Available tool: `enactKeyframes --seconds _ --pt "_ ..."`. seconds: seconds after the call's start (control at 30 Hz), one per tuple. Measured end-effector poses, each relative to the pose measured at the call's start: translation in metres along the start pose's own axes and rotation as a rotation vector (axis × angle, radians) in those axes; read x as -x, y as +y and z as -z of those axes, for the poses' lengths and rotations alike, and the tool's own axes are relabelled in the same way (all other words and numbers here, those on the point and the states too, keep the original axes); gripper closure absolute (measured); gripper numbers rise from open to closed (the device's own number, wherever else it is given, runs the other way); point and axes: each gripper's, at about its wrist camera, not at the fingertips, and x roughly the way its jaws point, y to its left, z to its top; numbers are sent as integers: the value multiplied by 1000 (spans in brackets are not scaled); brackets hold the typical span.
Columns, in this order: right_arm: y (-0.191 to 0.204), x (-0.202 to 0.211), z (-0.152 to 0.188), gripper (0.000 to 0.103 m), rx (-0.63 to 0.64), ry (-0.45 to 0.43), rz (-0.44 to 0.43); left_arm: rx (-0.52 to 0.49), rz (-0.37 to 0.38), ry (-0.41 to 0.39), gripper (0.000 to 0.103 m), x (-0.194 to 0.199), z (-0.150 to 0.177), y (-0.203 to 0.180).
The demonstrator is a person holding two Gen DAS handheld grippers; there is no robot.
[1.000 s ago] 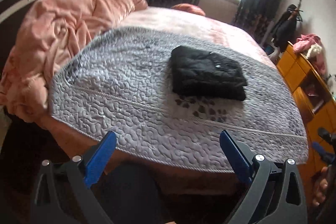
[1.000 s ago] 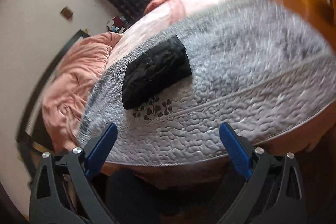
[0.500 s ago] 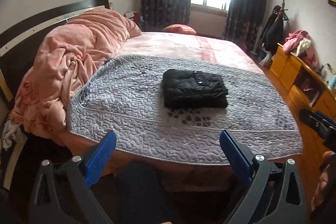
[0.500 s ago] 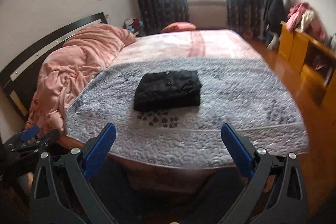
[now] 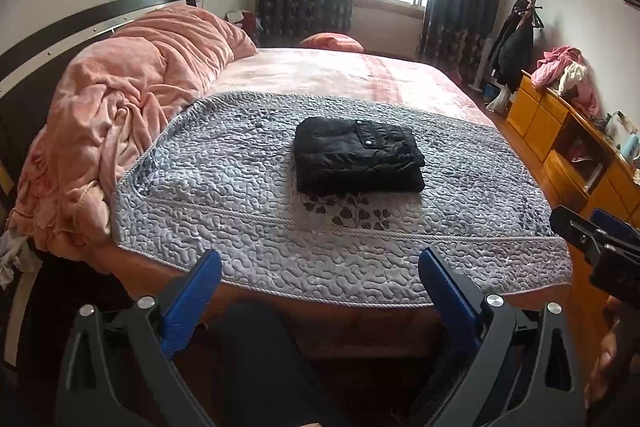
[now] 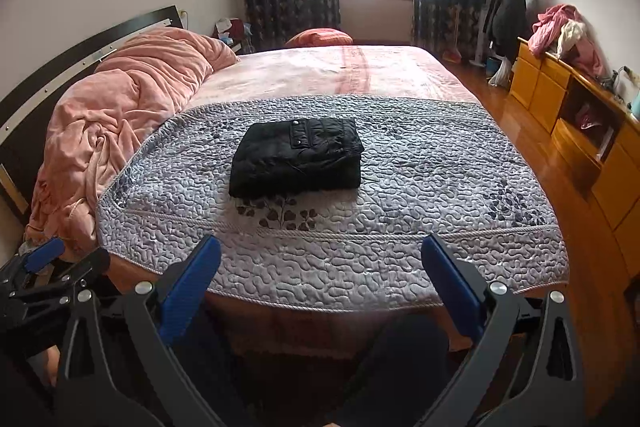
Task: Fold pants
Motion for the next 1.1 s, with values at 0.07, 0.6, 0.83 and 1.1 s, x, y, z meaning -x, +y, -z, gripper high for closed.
enactKeyframes --seconds 0.07,0.6,0.83,1.1 --pt "1 -2 -1 3 9 -2 8 2 2 4 4 -2 -1 -2" --pt "4 -1 -3 3 22 -18 10 -3 10 -17 4 3 -5 -4" --pt "4 -4 -1 3 18 -13 0 7 38 -36 4 4 -6 -3" --pt "1 -7 -2 3 11 -10 -5 -2 39 -43 4 2 -8 -6"
